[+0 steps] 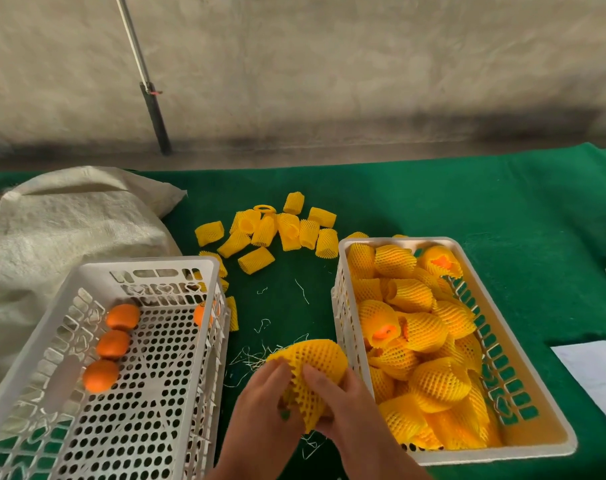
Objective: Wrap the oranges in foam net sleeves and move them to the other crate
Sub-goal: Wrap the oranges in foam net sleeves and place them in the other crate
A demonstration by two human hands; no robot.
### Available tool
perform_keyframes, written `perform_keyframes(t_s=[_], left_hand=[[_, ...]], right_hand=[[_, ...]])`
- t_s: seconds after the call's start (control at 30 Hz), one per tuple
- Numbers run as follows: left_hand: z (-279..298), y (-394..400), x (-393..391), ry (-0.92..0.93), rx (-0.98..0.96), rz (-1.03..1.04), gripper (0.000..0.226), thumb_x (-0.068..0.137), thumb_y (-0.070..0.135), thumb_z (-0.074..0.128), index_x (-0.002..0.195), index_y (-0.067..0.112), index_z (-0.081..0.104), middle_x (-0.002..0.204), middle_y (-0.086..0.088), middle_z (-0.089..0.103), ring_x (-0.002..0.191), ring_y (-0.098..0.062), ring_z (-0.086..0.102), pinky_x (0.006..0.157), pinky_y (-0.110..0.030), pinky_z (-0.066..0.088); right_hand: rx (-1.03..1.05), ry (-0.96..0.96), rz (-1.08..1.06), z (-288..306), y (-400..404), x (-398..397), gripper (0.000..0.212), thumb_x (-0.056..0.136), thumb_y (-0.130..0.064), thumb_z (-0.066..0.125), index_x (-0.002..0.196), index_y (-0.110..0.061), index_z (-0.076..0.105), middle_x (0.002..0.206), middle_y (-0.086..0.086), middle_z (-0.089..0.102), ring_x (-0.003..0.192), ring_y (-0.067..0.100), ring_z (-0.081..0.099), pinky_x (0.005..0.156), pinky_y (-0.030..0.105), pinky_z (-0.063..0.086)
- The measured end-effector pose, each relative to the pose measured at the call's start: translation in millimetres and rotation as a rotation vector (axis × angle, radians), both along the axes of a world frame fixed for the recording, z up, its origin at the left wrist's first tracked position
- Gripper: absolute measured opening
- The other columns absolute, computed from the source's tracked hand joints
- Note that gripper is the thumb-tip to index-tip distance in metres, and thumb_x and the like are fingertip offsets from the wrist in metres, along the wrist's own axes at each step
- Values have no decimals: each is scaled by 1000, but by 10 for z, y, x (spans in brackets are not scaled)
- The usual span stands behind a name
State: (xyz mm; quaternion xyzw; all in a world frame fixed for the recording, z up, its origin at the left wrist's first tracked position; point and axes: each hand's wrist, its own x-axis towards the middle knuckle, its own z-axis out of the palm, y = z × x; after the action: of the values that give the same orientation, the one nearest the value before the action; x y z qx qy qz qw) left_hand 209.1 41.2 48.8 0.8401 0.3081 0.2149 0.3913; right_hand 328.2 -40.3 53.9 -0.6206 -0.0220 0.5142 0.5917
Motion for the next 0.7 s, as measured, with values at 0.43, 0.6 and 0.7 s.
perform_keyframes(t_s=[0.43, 0.6, 0.7], left_hand=[[-523, 411, -807, 283, 539, 60, 87, 106, 63, 22, 84, 2, 80, 95, -21, 76, 94, -38, 72, 114, -30, 37], [-730, 335, -883, 361, 742, -94, 65, 109, 55, 17, 96, 19, 71, 93, -20, 78, 81, -40, 77, 123, -21, 7], [-776, 323, -880, 430, 709, -57, 91, 107, 55, 8, 75, 12, 82, 99, -18, 78, 85, -38, 77, 119, -23, 14]], right_hand=[[-568, -691, 177, -413, -836, 1121, 95, 89, -61, 72, 162, -20, 28, 161, 6, 43, 145, 35, 43, 116, 48, 40], [-638, -742, 187, -524, -757, 1008, 93, 88, -65, 71, 159, -22, 29, 155, 5, 49, 139, 35, 51, 110, 47, 48], [-665, -792, 186, -522, -720, 946, 88, 86, -67, 71, 153, -24, 33, 147, 5, 56, 130, 36, 57, 106, 48, 52]])
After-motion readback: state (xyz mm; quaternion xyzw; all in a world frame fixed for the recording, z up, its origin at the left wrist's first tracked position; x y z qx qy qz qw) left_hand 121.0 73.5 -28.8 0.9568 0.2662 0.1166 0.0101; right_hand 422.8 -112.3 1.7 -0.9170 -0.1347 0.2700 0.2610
